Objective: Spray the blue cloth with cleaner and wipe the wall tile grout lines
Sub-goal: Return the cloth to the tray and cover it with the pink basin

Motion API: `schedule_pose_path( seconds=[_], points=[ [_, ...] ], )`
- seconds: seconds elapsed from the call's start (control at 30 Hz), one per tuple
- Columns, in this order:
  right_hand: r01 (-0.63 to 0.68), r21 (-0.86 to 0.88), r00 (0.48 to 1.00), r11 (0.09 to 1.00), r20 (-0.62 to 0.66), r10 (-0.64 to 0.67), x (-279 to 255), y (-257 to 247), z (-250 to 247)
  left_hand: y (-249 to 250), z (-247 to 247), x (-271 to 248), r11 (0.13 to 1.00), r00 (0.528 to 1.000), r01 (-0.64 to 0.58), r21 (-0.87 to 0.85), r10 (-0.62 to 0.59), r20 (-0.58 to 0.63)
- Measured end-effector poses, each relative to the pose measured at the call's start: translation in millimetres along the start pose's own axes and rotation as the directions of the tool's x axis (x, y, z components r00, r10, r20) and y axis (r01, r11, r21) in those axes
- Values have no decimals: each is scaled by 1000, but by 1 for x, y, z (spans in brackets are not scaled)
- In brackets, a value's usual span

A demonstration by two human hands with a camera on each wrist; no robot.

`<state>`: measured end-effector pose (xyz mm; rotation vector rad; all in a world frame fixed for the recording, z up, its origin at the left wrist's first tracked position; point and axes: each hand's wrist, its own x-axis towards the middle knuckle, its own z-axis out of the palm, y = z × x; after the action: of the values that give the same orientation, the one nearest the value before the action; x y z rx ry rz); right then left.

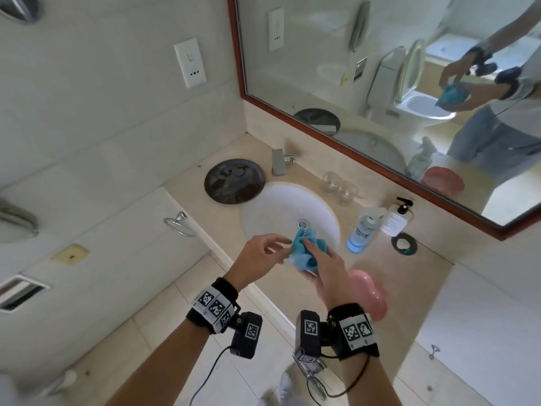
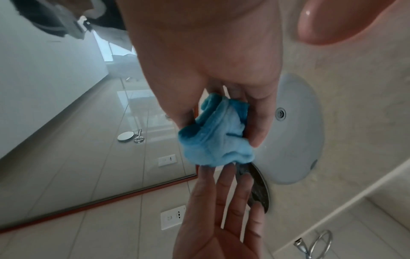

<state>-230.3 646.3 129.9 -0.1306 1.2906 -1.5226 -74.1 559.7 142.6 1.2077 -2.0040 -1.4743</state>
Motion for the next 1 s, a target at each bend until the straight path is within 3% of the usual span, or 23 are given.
schedule_pose_path(
  seconds=[0.17,0.27,0.57,0.8,0.9,1.0],
  points=[
    [-116,82,992,990,-40,120,42,4,11,-13,-18,31,954,996,-88,288,81,35],
    [-176,95,984,980,-15,178,64,12,21,-20,-26,48,939,996,-94,330,88,34],
    [-192,32,976,981,-94,195,123,33,52,-69,-47,120,975,990,-80,208,54,129],
    [-254,-44,963,966,77,257,179,44,138,-114,-121,185,996,995,-67,52,63,82],
    [-262,-105,957,959,100,272,210,48,183,-134,-164,215,1000,1000,22,7,-22,9],
    [-279,-165,940,946,155,304,242,48,223,-157,-203,251,975,983,171,-143,-179,-49]
  ],
)
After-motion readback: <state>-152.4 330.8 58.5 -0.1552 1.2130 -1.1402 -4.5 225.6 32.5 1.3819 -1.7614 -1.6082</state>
